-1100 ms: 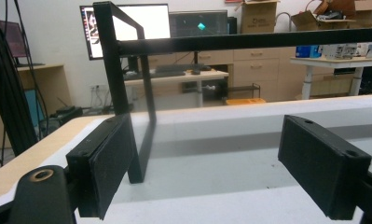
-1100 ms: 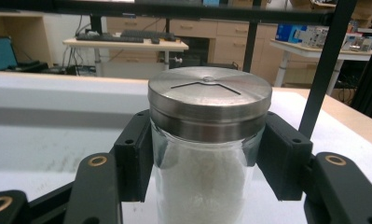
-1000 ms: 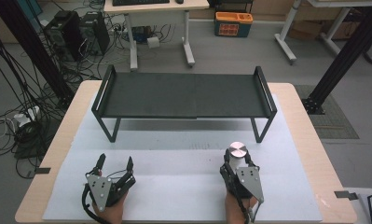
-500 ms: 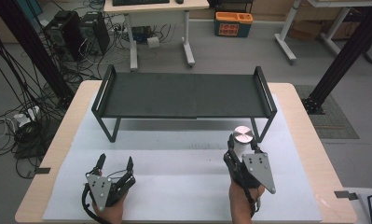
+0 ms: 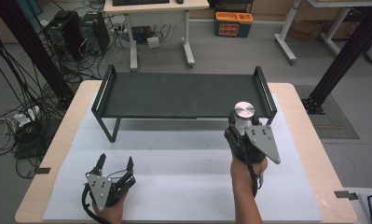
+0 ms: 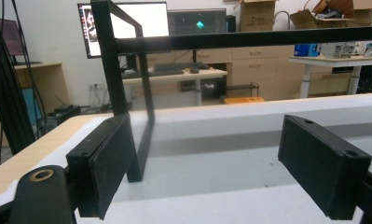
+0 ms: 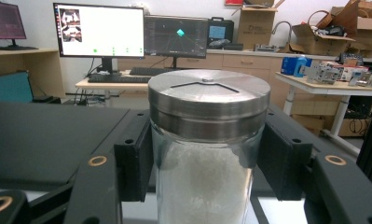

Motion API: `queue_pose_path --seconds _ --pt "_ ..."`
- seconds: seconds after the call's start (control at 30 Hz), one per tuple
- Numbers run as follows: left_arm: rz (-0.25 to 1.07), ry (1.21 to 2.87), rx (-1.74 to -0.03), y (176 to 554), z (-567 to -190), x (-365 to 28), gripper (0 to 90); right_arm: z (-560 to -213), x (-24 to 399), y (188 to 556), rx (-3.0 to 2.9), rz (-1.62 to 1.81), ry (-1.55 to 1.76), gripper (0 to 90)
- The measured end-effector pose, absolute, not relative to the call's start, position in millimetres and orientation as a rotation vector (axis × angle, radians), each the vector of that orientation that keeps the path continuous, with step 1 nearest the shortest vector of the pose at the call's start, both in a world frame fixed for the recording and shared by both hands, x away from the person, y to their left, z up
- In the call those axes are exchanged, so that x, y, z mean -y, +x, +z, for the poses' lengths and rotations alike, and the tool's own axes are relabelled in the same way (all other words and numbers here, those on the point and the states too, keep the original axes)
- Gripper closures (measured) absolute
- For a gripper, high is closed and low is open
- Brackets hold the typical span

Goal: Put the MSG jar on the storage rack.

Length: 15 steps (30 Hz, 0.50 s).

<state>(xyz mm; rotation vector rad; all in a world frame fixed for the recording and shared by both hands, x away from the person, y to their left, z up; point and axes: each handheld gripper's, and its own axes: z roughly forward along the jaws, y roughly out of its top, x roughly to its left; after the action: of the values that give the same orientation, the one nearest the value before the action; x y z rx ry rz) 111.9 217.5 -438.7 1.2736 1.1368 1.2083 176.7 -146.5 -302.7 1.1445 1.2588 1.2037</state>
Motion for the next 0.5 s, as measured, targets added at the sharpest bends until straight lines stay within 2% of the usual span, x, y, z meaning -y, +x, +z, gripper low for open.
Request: queue_pose_path --seconds 0.5 --pt "1.208 1.283 -1.136 112.2 -437.9 -217.6 18.1 -277.9 148.5 216.5 -1.295 1.173 1.167 41.9"
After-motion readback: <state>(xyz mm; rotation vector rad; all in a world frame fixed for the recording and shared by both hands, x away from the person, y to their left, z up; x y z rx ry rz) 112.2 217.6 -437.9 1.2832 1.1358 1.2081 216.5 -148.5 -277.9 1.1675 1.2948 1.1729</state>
